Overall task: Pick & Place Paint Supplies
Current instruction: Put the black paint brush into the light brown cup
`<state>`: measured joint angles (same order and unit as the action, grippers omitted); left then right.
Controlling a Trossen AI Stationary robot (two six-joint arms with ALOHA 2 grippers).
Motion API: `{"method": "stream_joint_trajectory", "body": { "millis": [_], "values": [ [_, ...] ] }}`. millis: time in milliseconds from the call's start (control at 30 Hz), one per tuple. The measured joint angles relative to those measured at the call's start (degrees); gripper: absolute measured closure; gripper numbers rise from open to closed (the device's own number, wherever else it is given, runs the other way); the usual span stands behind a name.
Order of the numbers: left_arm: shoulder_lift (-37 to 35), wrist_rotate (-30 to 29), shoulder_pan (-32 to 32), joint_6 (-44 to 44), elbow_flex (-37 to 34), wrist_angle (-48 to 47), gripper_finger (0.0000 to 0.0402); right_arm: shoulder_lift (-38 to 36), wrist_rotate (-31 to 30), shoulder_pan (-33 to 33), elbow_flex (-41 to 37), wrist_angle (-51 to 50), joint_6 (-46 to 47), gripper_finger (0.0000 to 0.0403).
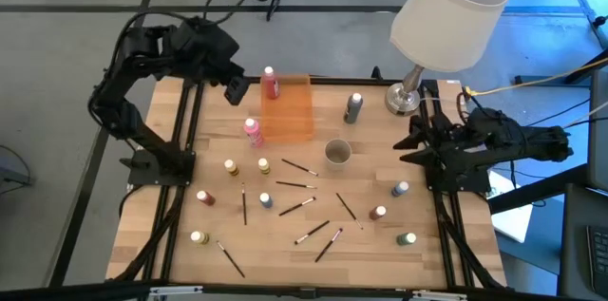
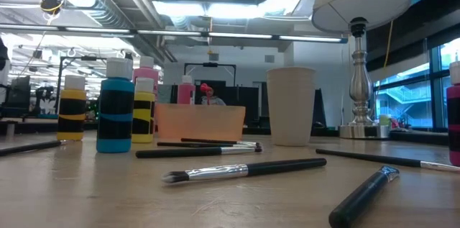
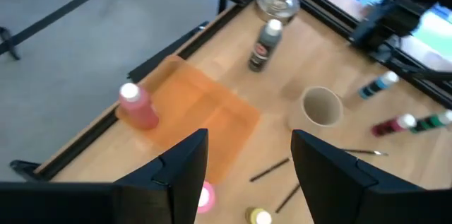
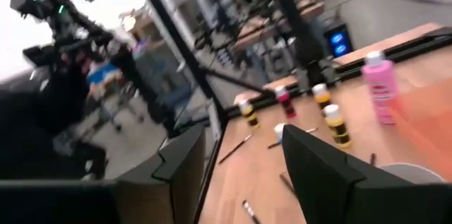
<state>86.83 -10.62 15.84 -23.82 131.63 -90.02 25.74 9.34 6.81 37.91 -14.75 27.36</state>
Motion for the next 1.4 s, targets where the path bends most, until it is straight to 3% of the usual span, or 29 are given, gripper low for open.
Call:
{"method": "stream_joint_trajectory", "body": {
  "millis": [300, 567, 800, 1067, 1400],
  "values": [
    [0.04, -0.39, -8.47, -7.43, 0.0, 0.0, 0.0201, 15.54, 4.74, 3.14, 17.98, -11.69, -14.2, 0.021],
    [0.3, -6.79, -21.77, -16.07, 0.0, 0.0, 0.0201, 27.48, -3.7, 9.5, 30.4, -26.07, -30.38, 0.021],
    [2.67, -15.27, -35.74, -24.16, 0.0, 0.0, 0.0201, 35.09, -9.56, 14.86, 33.29, -27.3, -33.45, 0.021],
    [7.92, -17.88, -48.69, -34.87, 0.0, 0.05, 0.0201, 44.66, -15.43, 20.52, 33.49, -27.48, -34.43, 0.021],
    [14.23, -19.2, -55.27, -37.97, 0.0, 4.35, 0.0201, 56.48, -15.75, 23.66, 33.49, -27.43, -33.99, 0.021]
  ]
}}
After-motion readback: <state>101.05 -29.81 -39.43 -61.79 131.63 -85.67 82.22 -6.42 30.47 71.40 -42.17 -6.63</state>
